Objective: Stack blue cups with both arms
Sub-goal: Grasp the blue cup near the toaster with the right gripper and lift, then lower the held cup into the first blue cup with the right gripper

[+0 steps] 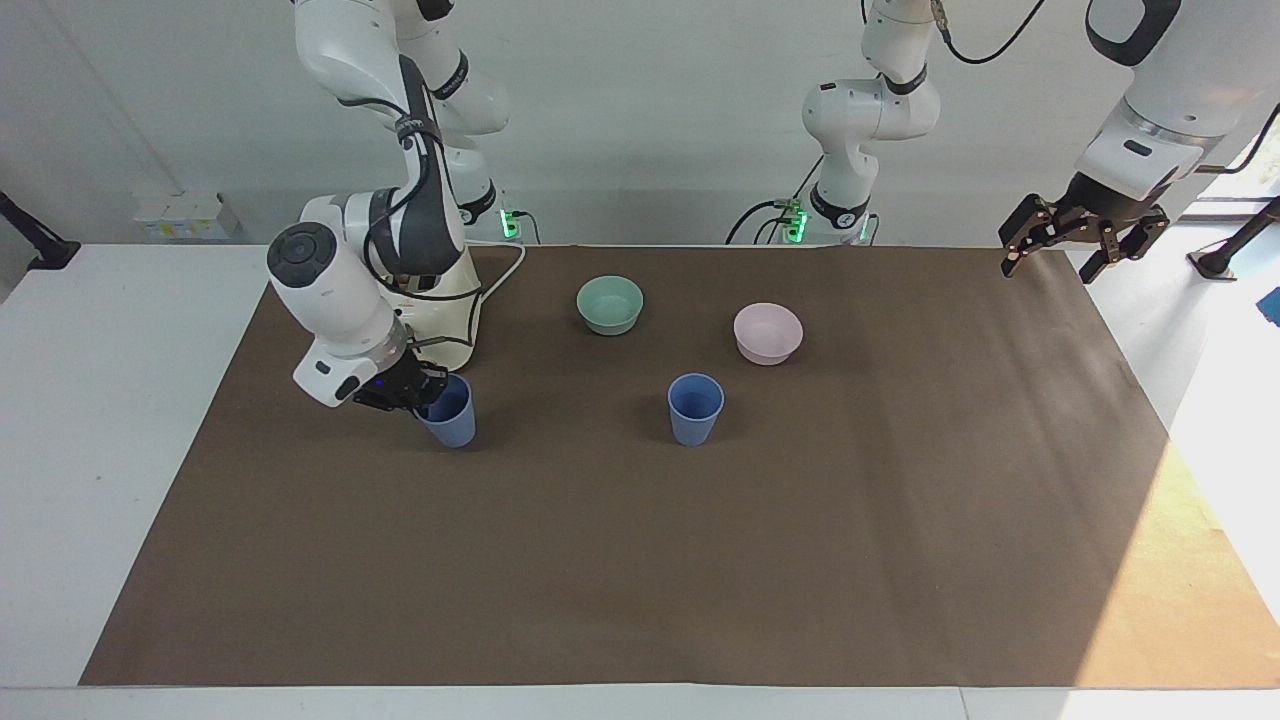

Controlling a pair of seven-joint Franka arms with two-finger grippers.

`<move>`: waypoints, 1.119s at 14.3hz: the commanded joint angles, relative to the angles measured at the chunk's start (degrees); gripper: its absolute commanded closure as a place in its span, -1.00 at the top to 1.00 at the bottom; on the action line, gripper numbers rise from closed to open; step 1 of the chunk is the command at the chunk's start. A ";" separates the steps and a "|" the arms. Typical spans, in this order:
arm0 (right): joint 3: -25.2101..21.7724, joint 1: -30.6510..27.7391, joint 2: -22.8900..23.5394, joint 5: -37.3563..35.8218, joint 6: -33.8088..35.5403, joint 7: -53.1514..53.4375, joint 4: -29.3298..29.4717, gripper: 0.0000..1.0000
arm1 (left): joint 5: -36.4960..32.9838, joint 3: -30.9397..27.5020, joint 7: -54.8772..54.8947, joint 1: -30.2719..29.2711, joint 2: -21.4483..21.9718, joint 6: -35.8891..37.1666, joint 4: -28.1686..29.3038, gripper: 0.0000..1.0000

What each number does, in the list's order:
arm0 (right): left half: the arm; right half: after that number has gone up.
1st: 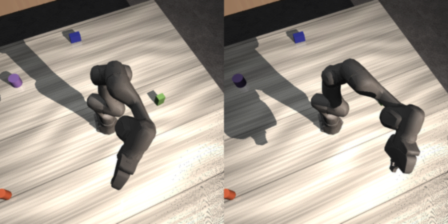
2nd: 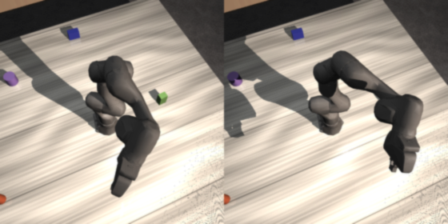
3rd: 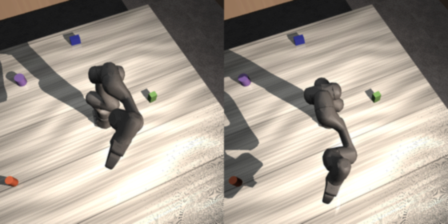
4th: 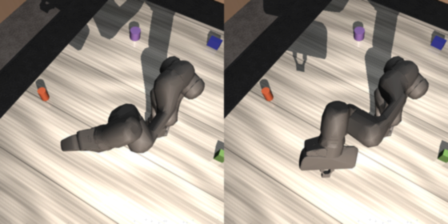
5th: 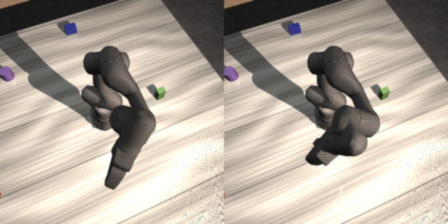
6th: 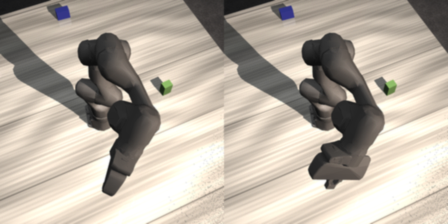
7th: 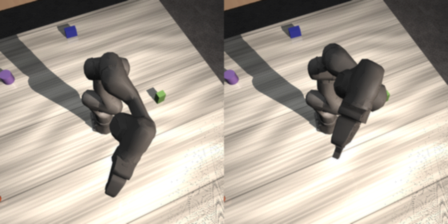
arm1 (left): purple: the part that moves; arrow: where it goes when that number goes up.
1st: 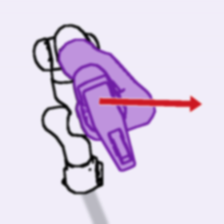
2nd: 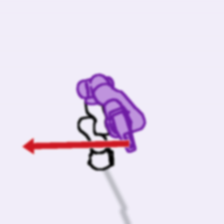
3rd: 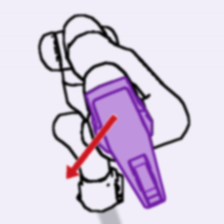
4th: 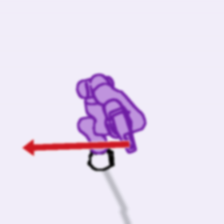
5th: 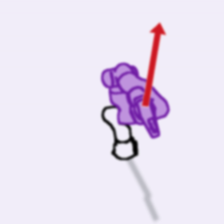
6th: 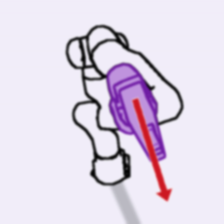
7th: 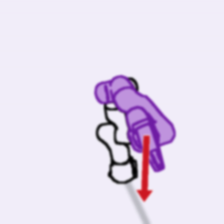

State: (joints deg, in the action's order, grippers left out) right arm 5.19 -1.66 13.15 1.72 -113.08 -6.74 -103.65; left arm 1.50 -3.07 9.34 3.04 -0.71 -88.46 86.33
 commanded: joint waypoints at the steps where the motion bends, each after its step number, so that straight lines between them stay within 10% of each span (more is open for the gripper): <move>1: 2.44 0.07 -0.67 1.10 6.10 2.94 5.45 -1.00 | -0.36 0.52 0.68 -0.75 0.45 0.84 -0.29 1.00; 11: 4.82 16.41 5.48 2.14 12.80 34.51 26.46 -1.00 | -0.36 0.61 0.68 -0.67 0.45 1.10 -0.29 1.00; 16: 5.18 23.18 7.76 2.85 9.91 36.97 26.57 -1.00 | -0.36 0.61 0.68 -0.67 0.45 1.10 -0.29 1.00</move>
State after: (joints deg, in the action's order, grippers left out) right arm 10.14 20.01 18.31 3.86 -101.92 28.34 -79.03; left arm 1.50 -2.98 9.34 3.04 -0.71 -88.33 86.33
